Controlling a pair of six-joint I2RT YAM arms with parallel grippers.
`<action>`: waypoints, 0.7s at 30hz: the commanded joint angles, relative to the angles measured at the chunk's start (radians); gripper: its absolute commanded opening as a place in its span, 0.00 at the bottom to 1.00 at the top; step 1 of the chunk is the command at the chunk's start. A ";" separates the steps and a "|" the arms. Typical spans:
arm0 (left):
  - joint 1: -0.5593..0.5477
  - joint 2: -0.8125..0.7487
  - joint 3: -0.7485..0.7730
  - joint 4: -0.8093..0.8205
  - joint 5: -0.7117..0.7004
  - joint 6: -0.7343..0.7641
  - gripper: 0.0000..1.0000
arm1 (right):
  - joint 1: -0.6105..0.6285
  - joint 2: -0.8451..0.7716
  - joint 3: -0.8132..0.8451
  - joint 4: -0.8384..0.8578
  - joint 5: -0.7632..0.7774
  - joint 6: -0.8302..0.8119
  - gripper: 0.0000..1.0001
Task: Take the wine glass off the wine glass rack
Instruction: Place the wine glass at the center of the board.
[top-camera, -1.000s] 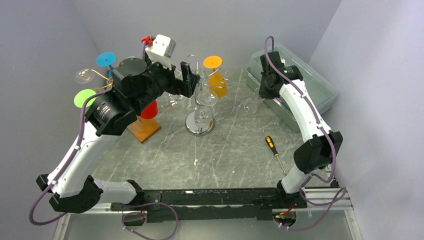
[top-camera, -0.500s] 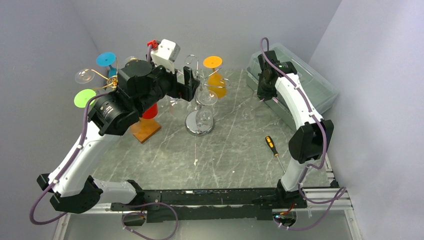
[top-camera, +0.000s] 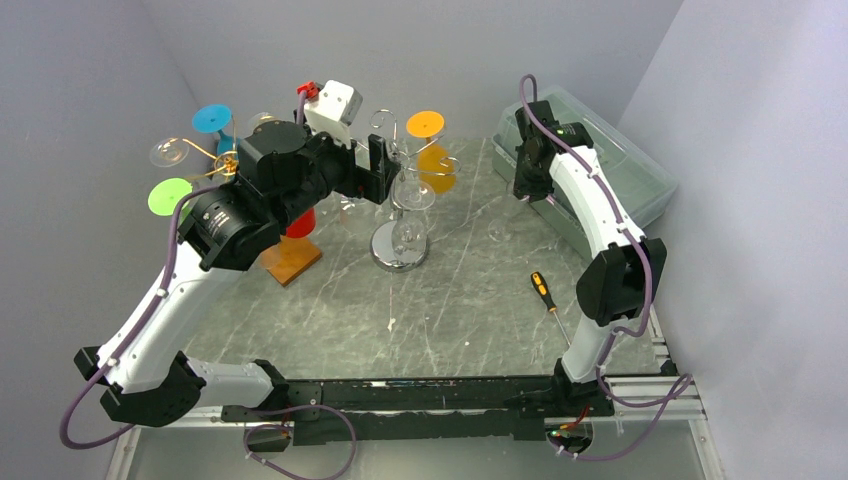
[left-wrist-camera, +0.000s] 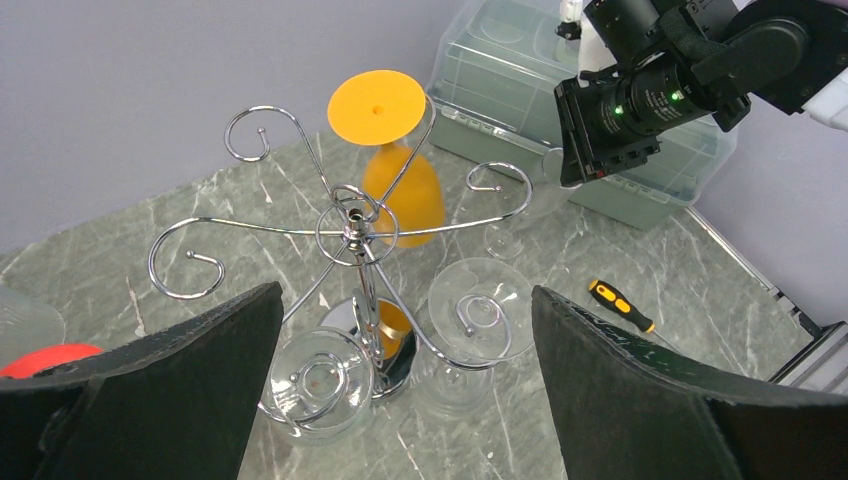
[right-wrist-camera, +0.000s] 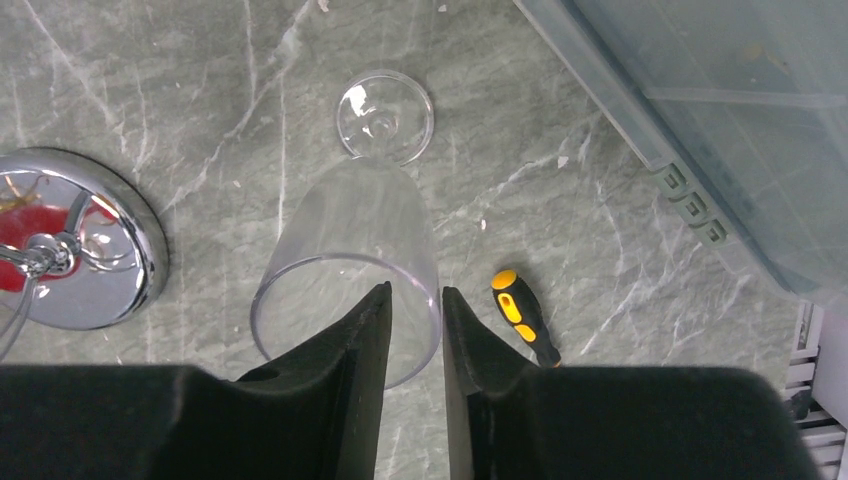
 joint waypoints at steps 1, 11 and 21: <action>-0.003 -0.012 -0.014 0.019 -0.008 0.004 1.00 | 0.004 -0.007 0.074 0.008 -0.005 0.004 0.32; -0.003 -0.001 -0.014 0.018 0.011 0.013 0.99 | 0.008 -0.009 0.122 0.009 0.027 0.009 0.37; -0.002 0.037 0.014 -0.022 0.054 0.004 0.99 | 0.008 -0.070 0.115 0.021 0.030 0.010 0.40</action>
